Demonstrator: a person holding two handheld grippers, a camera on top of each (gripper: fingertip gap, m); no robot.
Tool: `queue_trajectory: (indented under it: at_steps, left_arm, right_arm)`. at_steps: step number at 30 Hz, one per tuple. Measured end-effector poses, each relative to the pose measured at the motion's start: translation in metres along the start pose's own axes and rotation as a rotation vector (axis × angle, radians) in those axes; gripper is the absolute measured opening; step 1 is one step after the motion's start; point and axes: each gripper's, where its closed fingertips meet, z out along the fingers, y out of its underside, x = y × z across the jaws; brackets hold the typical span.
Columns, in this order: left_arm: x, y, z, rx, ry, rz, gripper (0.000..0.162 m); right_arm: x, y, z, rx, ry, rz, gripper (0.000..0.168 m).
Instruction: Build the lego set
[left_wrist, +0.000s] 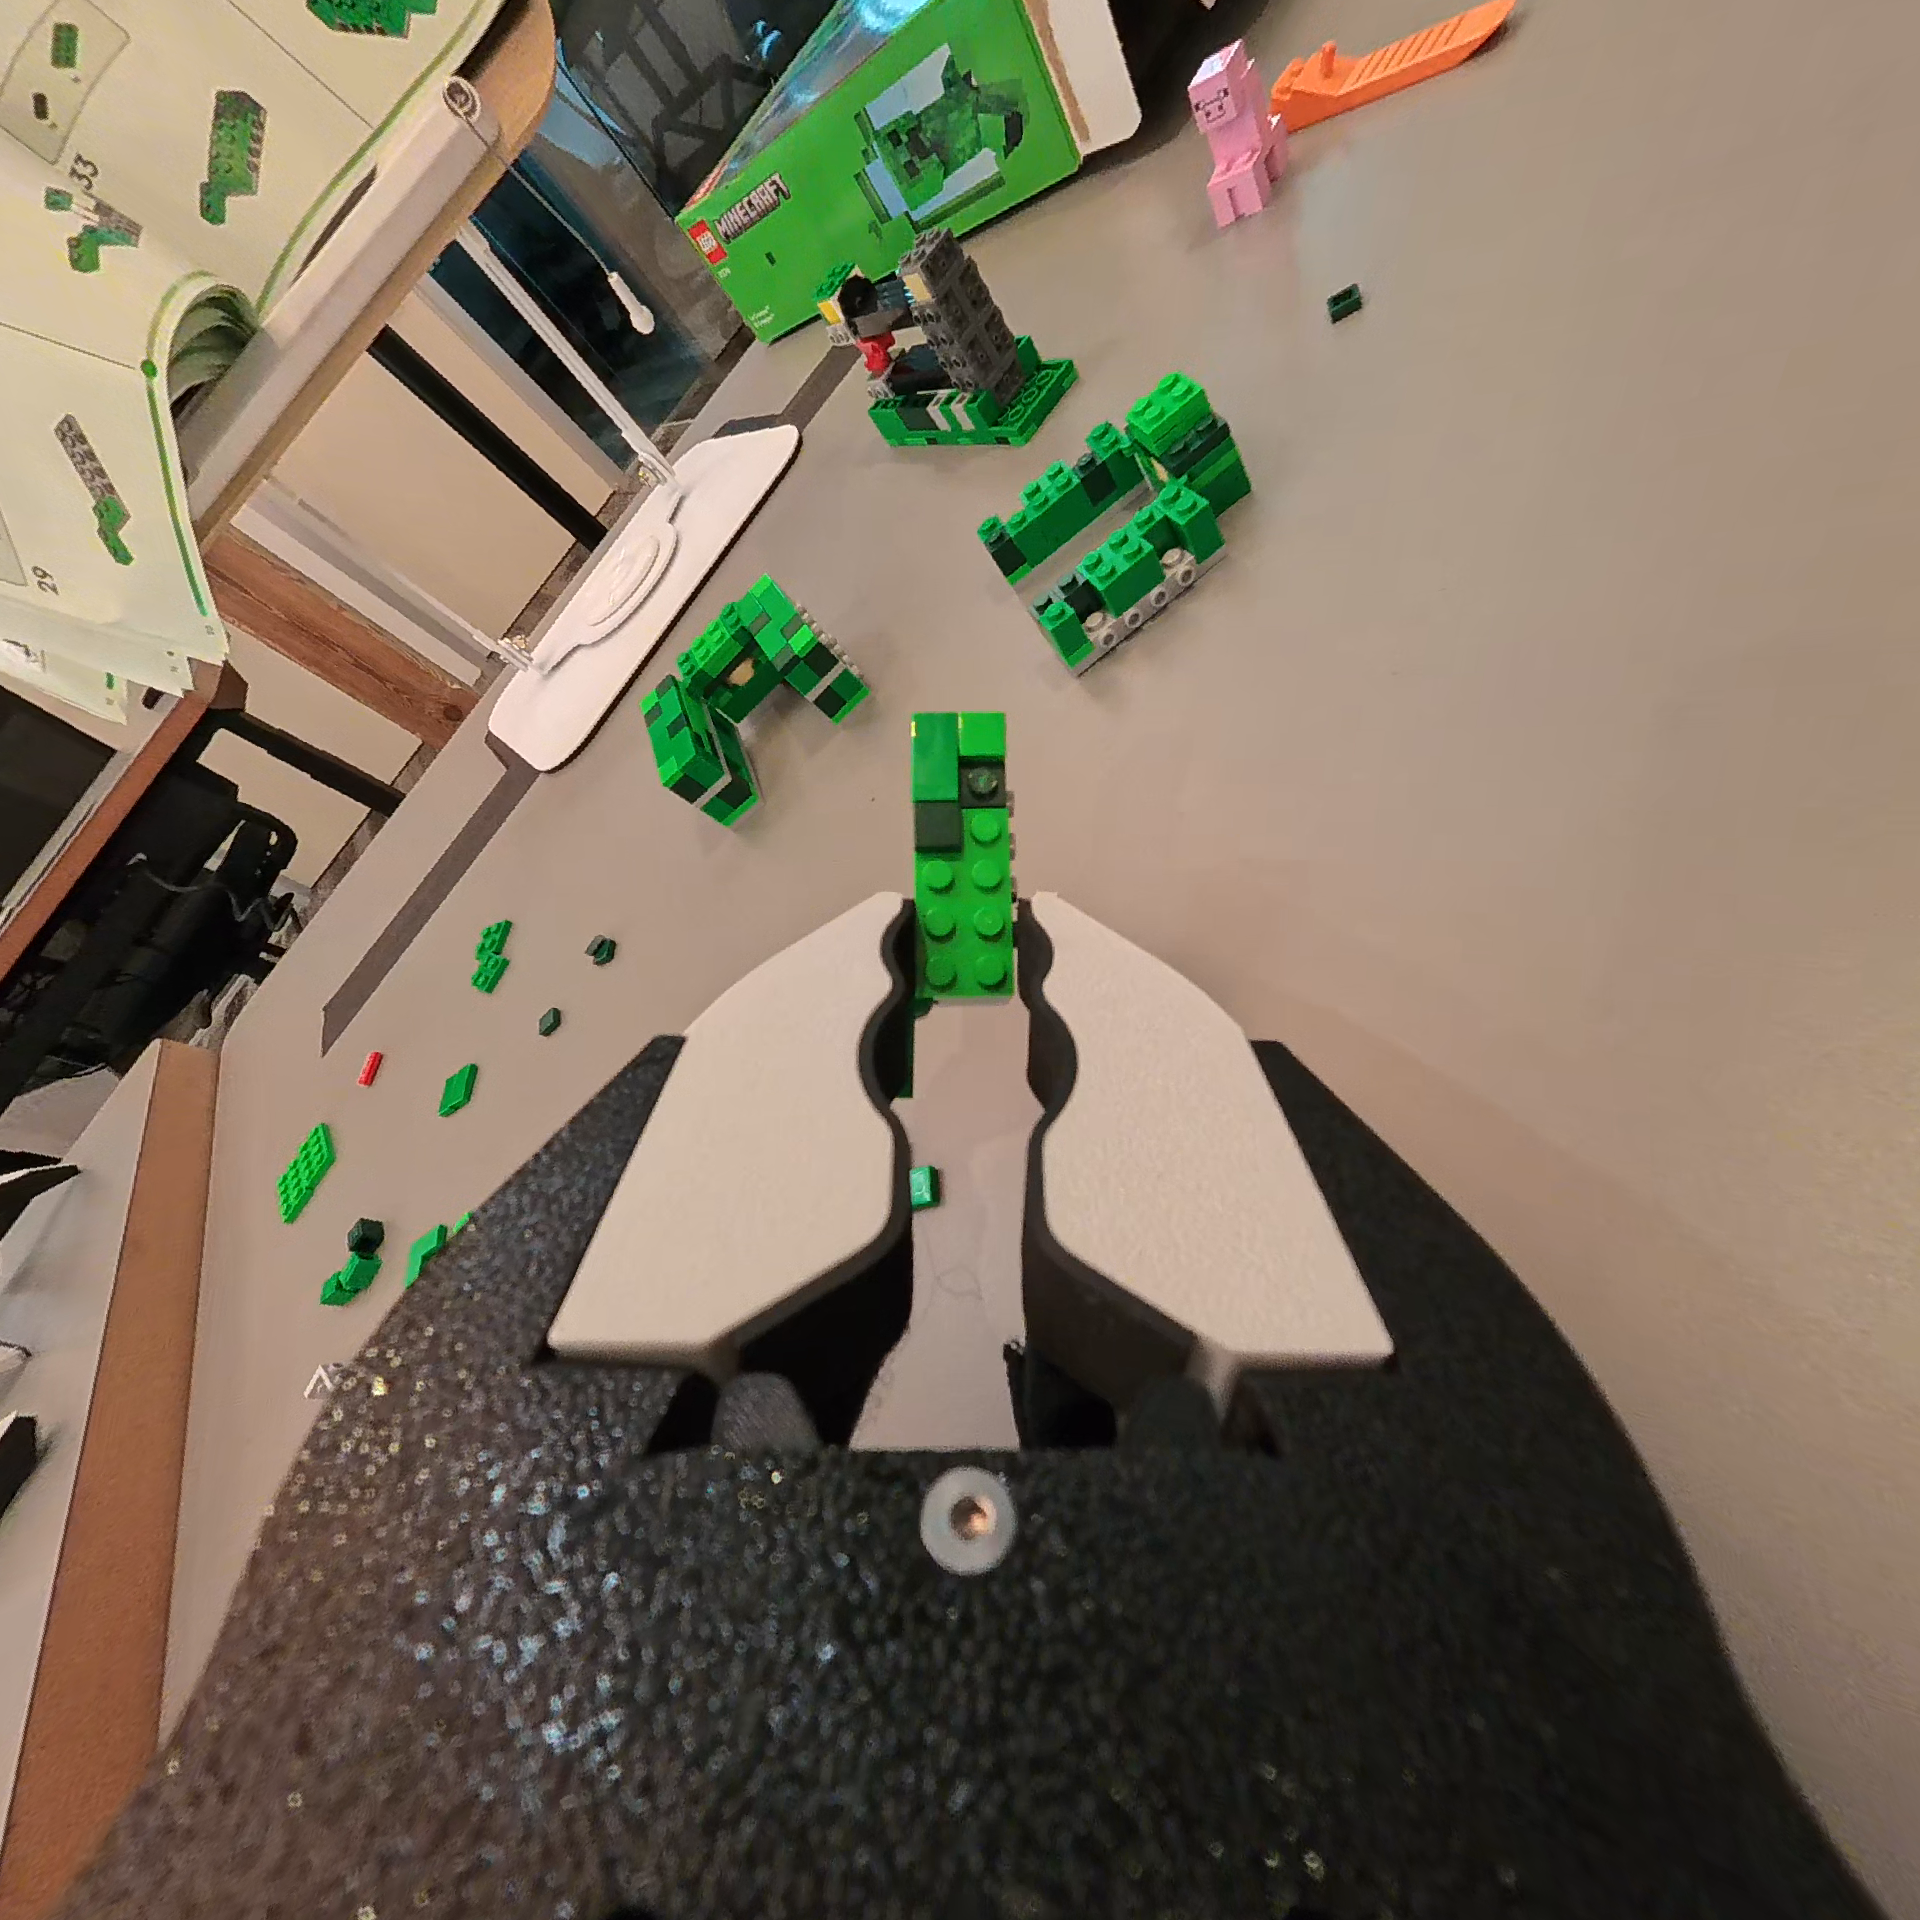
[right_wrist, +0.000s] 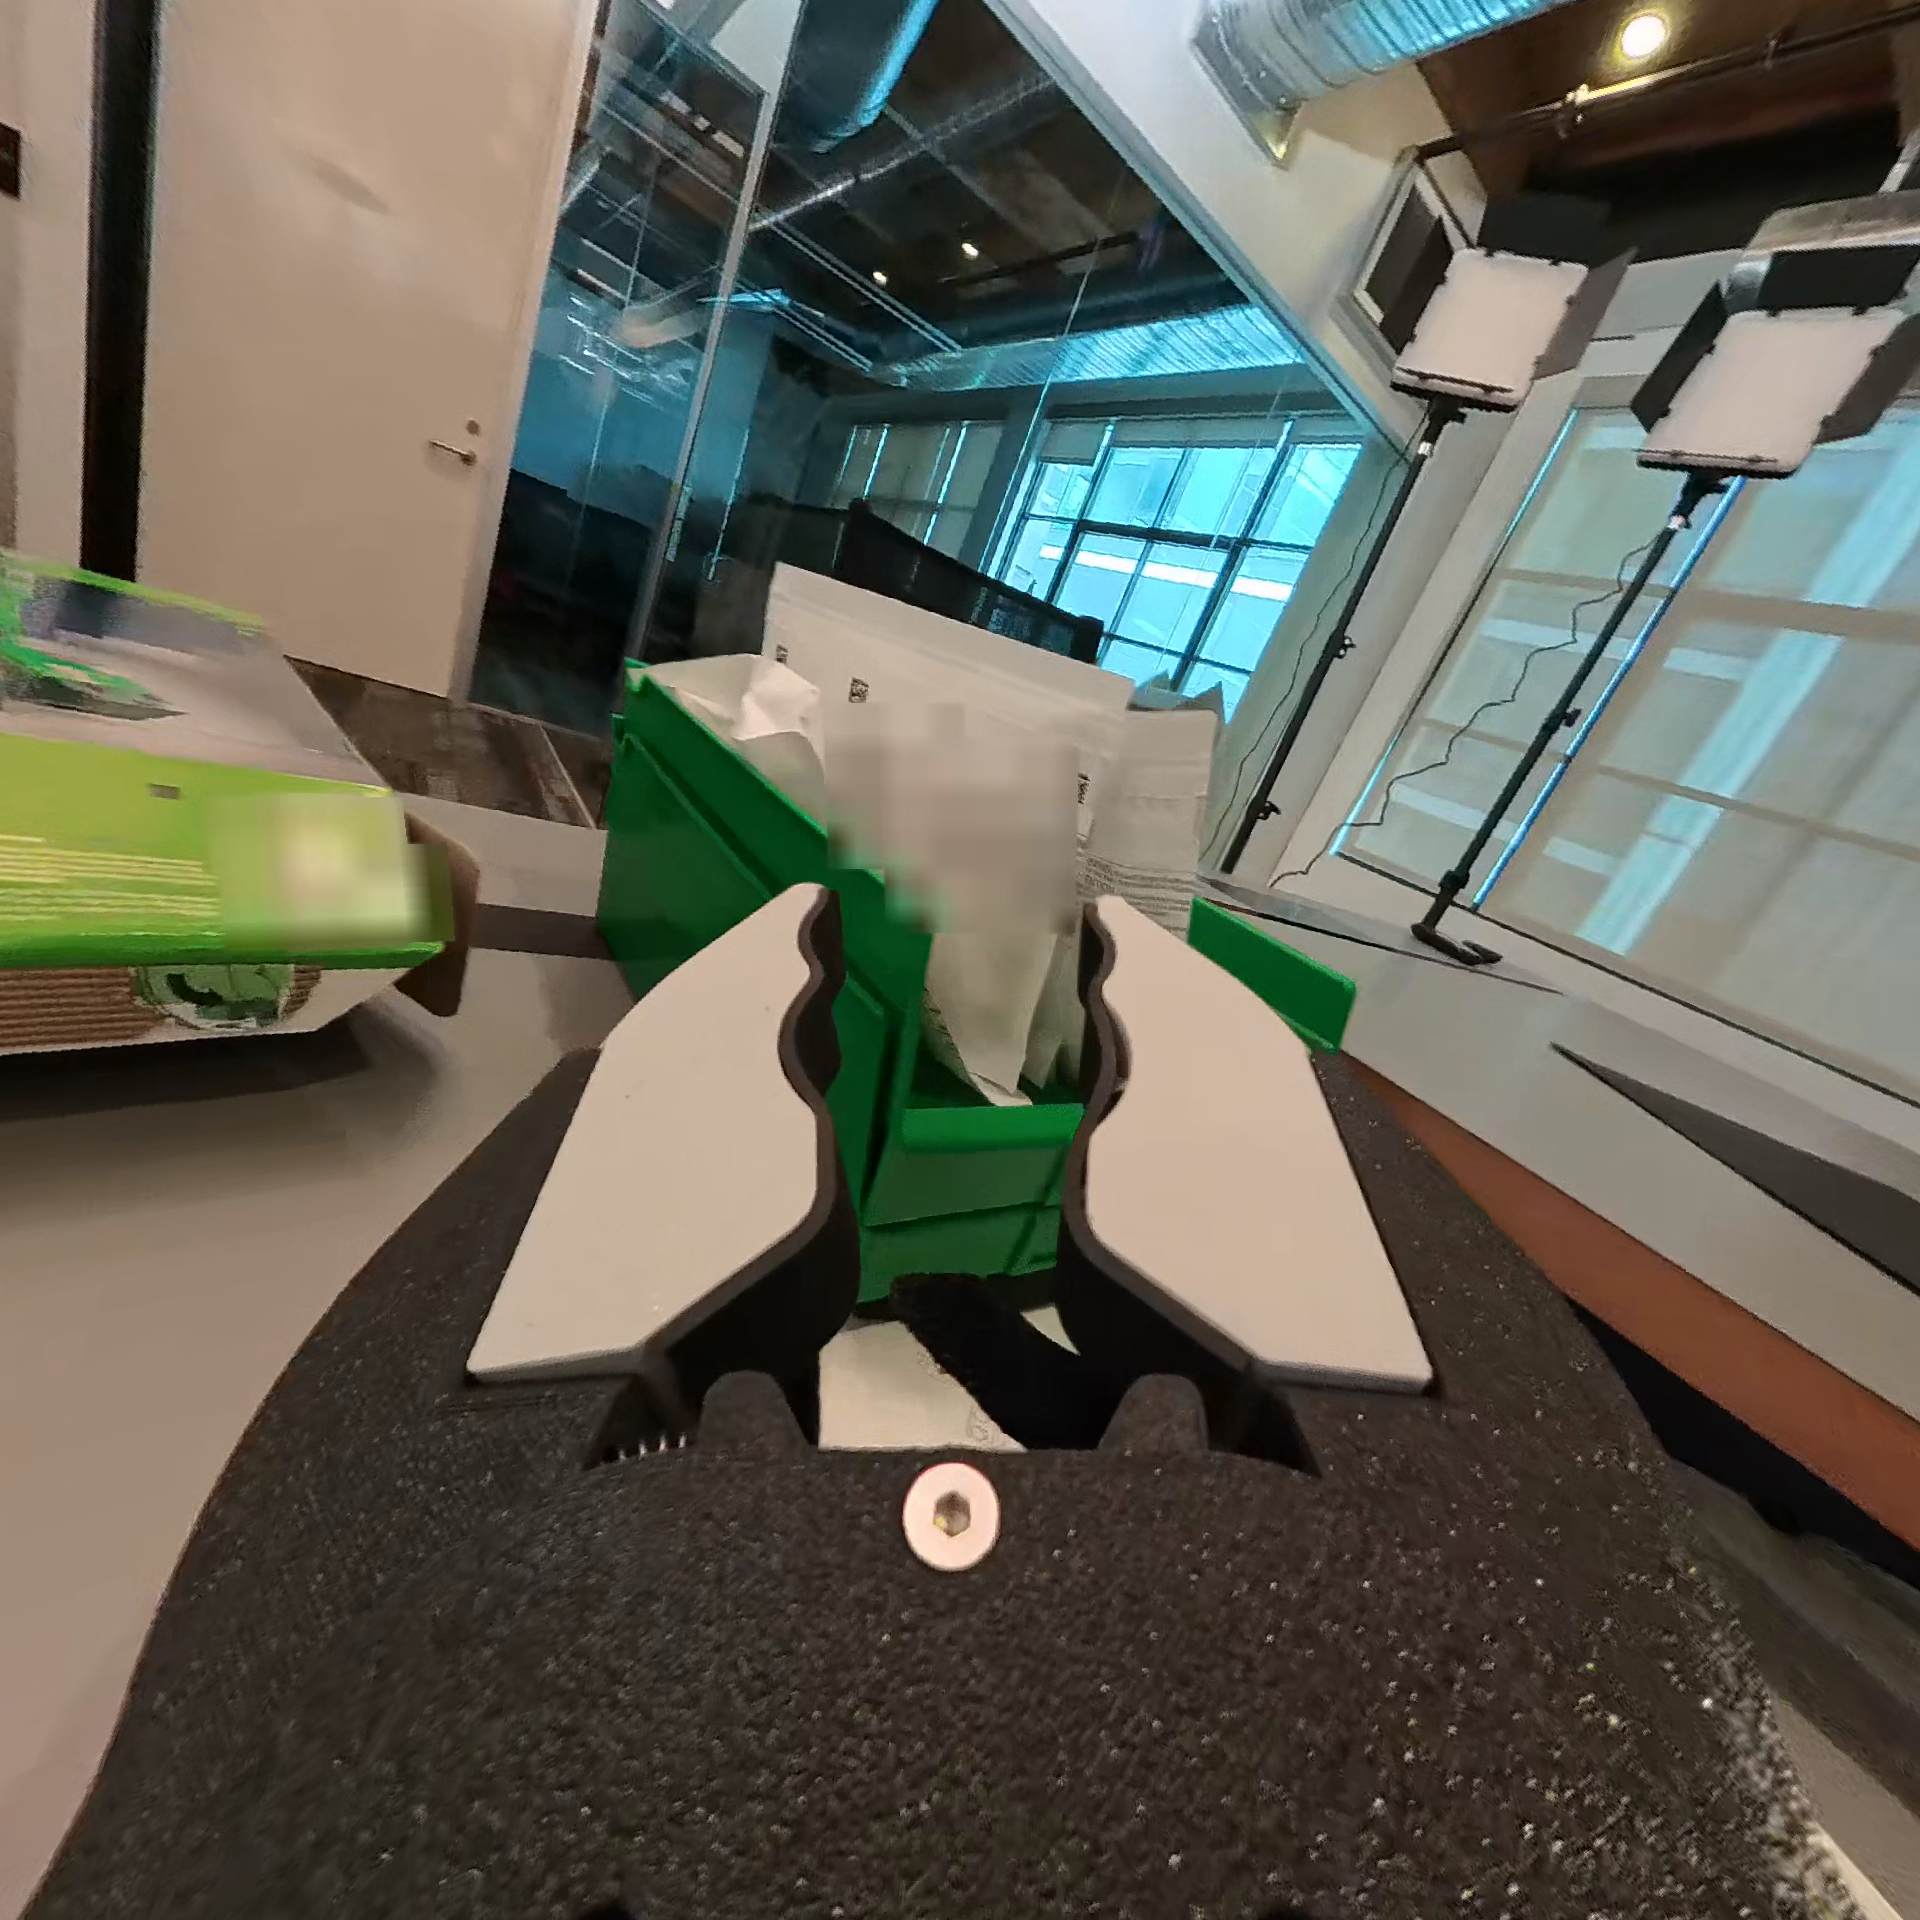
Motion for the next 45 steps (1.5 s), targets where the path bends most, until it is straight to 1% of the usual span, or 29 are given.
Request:
queue_trajectory:
  at_steps: [3,5,7,9,12,15,18,19,22,28,33,38,40,42,43,45]
  left_arm:
    - [0.0,0.0,0.0,-0.001,0.0,0.002,0.018]
    - [0.0,0.0,0.0,0.0,-0.001,0.002,0.018]
    - [0.0,0.0,0.0,-0.001,-0.001,0.003,0.018]
    - [0.0,0.0,0.0,-0.002,-0.002,0.006,0.018]
    - [0.001,0.0,0.0,-0.004,-0.002,0.01,0.018]
    - [0.002,0.0,0.001,-0.009,0.0,0.015,0.018]
    - [0.003,0.001,0.002,-0.02,0.001,0.03,0.018]
    - [0.004,0.001,0.002,-0.024,0.0,0.035,0.018]
    - [0.005,0.002,0.003,-0.031,0.001,0.045,0.018]
    - [0.005,0.002,0.003,-0.031,0.0,0.046,0.017]
    - [0.005,0.002,0.003,-0.034,0.002,0.048,0.018]
    - [0.005,0.002,0.003,-0.034,0.001,0.05,0.018]
    - [0.004,0.002,0.003,-0.034,0.001,0.049,0.018]
    - [0.005,0.002,0.003,-0.033,0.001,0.05,0.018]
    - [0.005,0.002,0.003,-0.034,0.001,0.051,0.018]
    - [0.004,0.002,0.003,-0.033,0.0,0.052,0.018]
  right_arm:
    - [0.009,0.01,0.003,-0.024,-0.022,0.039,0.045]
    - [0.02,0.02,0.005,-0.067,0.009,0.062,0.047]
    - [0.035,0.032,0.003,-0.142,0.078,0.09,0.046]
    - [0.046,0.044,0.001,-0.277,0.11,0.072,0.05]
    - [0.043,0.057,-0.009,-0.529,-0.002,0.027,0.055]
    - [0.042,0.082,-0.033,-0.821,-0.091,0.028,0.053]
    - [0.045,0.103,-0.049,-0.947,-0.129,0.069,0.04]
    - [0.05,0.108,-0.051,-0.968,-0.116,0.064,0.041]
    - [0.064,0.113,-0.052,-0.973,-0.06,0.019,0.043]
    - [0.07,0.103,-0.05,-0.926,-0.036,0.012,0.044]
    - [0.055,0.095,-0.051,-0.927,-0.09,0.061,0.042]
    - [0.041,0.088,-0.05,-0.925,-0.128,0.023,0.04]
    - [0.034,0.079,-0.046,-0.88,-0.145,0.019,0.037]
    - [0.021,0.064,-0.039,-0.794,-0.196,0.027,0.036]
    - [0.01,0.053,-0.035,-0.729,-0.251,0.038,0.036]
    - [-0.015,0.02,-0.028,-0.52,-0.377,0.064,0.038]
